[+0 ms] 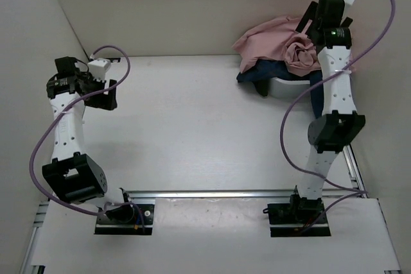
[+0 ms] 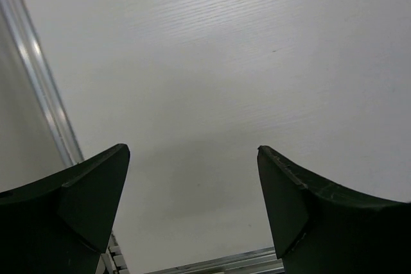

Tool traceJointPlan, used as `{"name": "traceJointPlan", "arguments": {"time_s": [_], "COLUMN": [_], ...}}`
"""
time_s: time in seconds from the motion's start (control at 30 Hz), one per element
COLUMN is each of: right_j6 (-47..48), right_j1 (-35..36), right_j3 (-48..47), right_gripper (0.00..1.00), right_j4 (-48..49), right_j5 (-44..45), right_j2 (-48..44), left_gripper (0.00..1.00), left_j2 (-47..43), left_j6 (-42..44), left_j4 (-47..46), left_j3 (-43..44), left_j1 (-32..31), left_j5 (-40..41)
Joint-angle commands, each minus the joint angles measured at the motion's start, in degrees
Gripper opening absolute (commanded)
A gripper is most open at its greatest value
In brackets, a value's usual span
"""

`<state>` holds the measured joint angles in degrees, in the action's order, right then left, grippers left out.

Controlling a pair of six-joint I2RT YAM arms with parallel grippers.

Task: Fold and stack the trousers
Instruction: Grab the trousers from the pile

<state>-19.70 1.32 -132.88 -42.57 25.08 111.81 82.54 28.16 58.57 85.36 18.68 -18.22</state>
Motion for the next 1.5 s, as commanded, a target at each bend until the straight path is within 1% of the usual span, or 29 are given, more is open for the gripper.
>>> {"name": "traceJointPlan", "arguments": {"time_s": [0.0, 0.07, 0.1, 0.17, 0.23, 0.27, 0.3, 0.33, 0.37, 0.47, 0.53, 0.6, 0.63, 0.7, 0.73, 0.77, 0.8, 0.9, 0.93, 0.97, 1.03, 1.07, 1.1, 1.13, 1.2, 1.3, 1.37, 1.43, 1.47], "right_j6": [2.7, 2.1, 2.1, 2.1, 2.1, 2.1, 2.1, 2.1, 2.1, 2.7, 4.1, 5.4, 5.9, 6.7, 8.0, 9.0, 9.7, 9.0, 7.6, 3.8, 0.1, -5.0, -7.7, -10.1, -16.3, -21.9, -24.8, -26.2, -26.2], "right_j1": [-4.9, -6.1, -6.2, -6.2, -6.2, -6.2, -6.2, -6.2, -6.2, -6.2, -4.6, -0.9, 2.9, 8.1, 14.7, 18.9, 27.7, 40.5, 42.2, 43.4, 45.5, 45.5, 46.0, 46.1, 46.1, 46.1, 44.6, 43.8, 42.1], "right_j3": [-4.0, -2.1, -3.4, -6.5, -6.9, -5.6, -4.2, -2.8, -1.6, -0.9, -0.9, -0.2, 0.3, 0.3, 0.9, 1.4, 1.4, 3.6, 3.6, 4.3, 7.4, 8.8, 10.5, 14.8, 19.1, 26.4, 29.2, 34.5, 36.0], "right_gripper": [0.99, 0.99, 0.99, 0.99, 0.88, 0.60, 0.39, 0.23, 0.00, 0.00, 0.00, 0.00, 0.00, 0.00, 0.00, 0.00, 0.00, 0.00, 0.00, 0.00, 0.00, 0.00, 0.00, 0.00, 0.00, 0.00, 0.00, 0.00, 0.20], "right_j4": [4.8, 8.5, 8.6, 6.8, 6.2, 6.8, 7.5, 8.1, 8.8, 8.3, 8.3, 8.3, 8.3, 9.9, 10.9, 12.2, 15.1, 20.0, 20.0, 20.0, 18.4, 17.0, 15.5, 13.3, 10.9, 7.2, 4.9, 4.9, 4.9], "right_j5": [-2.9, -4.6, -5.2, -5.7, -6.9, -6.9, -6.9, -6.9, -6.9, -7.9, -9.3, -9.8, -9.8, -9.8, -8.1, -6.7, -4.7, 0.7, 0.7, 0.7, 1.7, 2.9, 3.0, 3.0, 3.0, 3.0, 3.0, 0.9, -2.1], "right_j2": [7.5, 9.4, 12.1, 14.7, 15.7, 15.7, 13.7, 12.6, 11.5, 5.6, 1.7, -5.3, -10.1, -14.7, -18.6, -20.2, -21.6, -24.1, -24.1, -24.1, -23.4, -22.6, -22.6, -21.8, -21.0, -18.4, -18.4, -18.4, -18.4], "left_gripper": [0.92, 0.92, 0.92, 0.92, 0.92, 0.92, 0.92, 0.92, 0.92, 0.92, 0.92, 0.92, 0.92, 0.92, 0.92, 0.92, 0.92, 0.92, 0.92, 0.93, 0.95, 0.96, 0.96, 0.97, 0.99, 0.99, 0.99, 0.99, 0.99], "left_j2": [-0.5, 0.2, 1.0, 1.7, 1.7, 1.7, 1.7, 1.7, 1.0, -0.7, -1.9, -4.0, -4.8, -7.5, -8.4, -9.2, -10.7, -12.7, -12.8, -13.5, -14.1, -14.1, -14.1, -14.6, -14.6, -15.1, -15.1, -15.1, -15.1], "left_j6": [-3.2, -3.7, -4.3, -4.3, -4.3, -4.3, -4.3, -4.3, -4.3, -4.3, -4.3, -4.3, -4.3, -4.3, -4.3, -4.3, -4.3, -4.8, -4.8, -4.8, -4.8, -4.8, -4.8, -4.8, -4.8, -3.3, -3.3, -2.8, -2.2], "left_j4": [0.7, 0.1, 0.1, 0.1, 0.1, 0.1, 0.1, 0.1, 0.1, -0.5, -0.5, -0.5, -0.5, -1.0, -1.0, -1.0, -1.0, -1.0, -1.0, -1.0, -1.0, -1.0, -1.0, -1.0, -1.0, -1.0, -1.0, -1.0, -0.5], "left_j3": [2.7, 2.2, 2.2, 0.7, 0.0, 0.0, -0.5, -0.5, -0.5, -1.8, -2.3, -3.5, -4.6, -5.7, -6.3, -6.9, -7.7, -8.2, -8.2, -7.5, -6.7, -5.8, -5.0, -4.9, -4.2, -3.6, -3.6, -4.2, -4.7], "left_j1": [-3.6, -5.3, -7.0, -7.6, -8.2, -8.2, -8.2, -8.2, -8.2, -8.2, -8.2, -8.2, -8.2, -8.2, -8.2, -8.2, -8.2, -8.2, -8.2, -8.2, -8.2, -8.2, -8.2, -8.2, -8.2, -8.2, -8.2, -8.2, -8.2], "left_j5": [-1.1, 0.5, 2.4, 4.4, 5.9, 6.4, 7.5, 7.5, 8.0, 8.0, 8.6, 8.6, 9.2, 9.2, 9.2, 9.2, 9.2, 10.3, 10.3, 11.0, 11.7, 13.4, 14.1, 14.7, 15.8, 17.1, 17.9, 19.0, 19.0]}}
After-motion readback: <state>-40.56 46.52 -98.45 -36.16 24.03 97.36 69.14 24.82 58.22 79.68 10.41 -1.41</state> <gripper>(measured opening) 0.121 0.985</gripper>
